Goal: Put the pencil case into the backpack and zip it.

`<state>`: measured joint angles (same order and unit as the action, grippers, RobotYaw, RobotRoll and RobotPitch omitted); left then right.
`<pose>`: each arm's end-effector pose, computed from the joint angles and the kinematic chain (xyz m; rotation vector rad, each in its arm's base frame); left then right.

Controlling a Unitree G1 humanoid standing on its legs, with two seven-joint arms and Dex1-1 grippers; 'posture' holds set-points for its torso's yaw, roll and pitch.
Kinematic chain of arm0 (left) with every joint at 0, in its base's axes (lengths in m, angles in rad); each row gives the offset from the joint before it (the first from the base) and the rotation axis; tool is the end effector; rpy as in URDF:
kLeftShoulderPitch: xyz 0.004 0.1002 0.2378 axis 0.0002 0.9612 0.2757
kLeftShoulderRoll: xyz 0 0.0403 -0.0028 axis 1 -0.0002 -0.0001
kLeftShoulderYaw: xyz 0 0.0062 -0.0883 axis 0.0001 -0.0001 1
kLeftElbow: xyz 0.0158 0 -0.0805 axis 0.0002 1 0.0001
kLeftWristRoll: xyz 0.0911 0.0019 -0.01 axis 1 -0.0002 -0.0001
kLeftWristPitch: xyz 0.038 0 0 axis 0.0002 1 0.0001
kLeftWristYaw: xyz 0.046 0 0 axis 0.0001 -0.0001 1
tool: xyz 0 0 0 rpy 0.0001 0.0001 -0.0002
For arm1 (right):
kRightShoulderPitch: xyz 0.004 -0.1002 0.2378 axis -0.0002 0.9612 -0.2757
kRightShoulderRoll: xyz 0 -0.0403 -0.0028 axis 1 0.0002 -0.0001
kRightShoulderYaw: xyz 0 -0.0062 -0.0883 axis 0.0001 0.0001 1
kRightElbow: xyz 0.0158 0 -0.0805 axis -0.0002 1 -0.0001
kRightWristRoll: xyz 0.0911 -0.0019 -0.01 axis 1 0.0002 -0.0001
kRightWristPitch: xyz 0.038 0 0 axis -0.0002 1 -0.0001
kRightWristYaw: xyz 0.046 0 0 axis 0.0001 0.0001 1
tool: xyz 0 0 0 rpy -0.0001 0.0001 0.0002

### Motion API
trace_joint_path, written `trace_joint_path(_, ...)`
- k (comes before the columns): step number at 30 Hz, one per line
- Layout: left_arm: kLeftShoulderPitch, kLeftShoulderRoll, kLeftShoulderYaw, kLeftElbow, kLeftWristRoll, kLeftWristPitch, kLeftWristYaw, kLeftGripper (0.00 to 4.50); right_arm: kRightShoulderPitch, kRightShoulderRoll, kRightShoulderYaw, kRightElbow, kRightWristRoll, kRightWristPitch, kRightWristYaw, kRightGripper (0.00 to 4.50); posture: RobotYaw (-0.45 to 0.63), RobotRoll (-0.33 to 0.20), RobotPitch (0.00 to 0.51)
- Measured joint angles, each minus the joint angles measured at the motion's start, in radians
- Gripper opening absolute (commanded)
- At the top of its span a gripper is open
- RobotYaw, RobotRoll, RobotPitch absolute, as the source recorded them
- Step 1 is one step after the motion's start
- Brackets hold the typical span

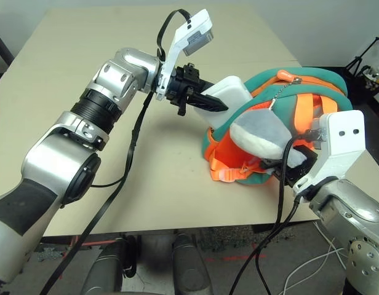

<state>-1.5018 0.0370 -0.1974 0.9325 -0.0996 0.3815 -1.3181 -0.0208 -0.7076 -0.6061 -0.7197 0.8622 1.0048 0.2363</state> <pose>0.3340 0.0307 0.2928 0.4060 0.1033 -1.6433 0.1483 -0.2552 0.2131 -0.0918 0.0944 0.2764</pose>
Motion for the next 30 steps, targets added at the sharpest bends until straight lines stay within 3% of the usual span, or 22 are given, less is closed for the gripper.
trace_joint_path(7, 0.011, 0.073, 0.058, -0.078, -0.059, 0.065, -0.006, 4.48, -0.042, -0.033, 0.022, 0.066, -0.005, -0.023, 0.031, 0.12, -0.18, 0.000, 0.130)
trace_joint_path(15, 0.053, 0.159, 0.072, -0.170, -0.068, 0.102, 0.026, 4.50, -0.116, -0.100, 0.055, 0.196, -0.022, -0.032, 0.113, 0.12, -0.05, 0.000, 0.152)
trace_joint_path(18, 0.100, 0.190, 0.082, -0.246, -0.085, 0.148, 0.052, 3.87, -0.150, -0.133, 0.075, 0.254, -0.040, -0.034, 0.154, 0.12, -0.03, 0.000, 0.161)
trace_joint_path(24, 0.187, 0.189, 0.081, -0.345, -0.105, 0.203, 0.096, 1.89, -0.179, -0.159, 0.090, 0.305, -0.069, -0.042, 0.192, 0.12, -0.04, 0.000, 0.164)
trace_joint_path(30, 0.191, 0.139, 0.074, -0.348, -0.111, 0.213, 0.119, 0.00, -0.189, -0.158, 0.094, 0.309, -0.076, -0.042, 0.197, 0.12, -0.06, 0.000, 0.173)
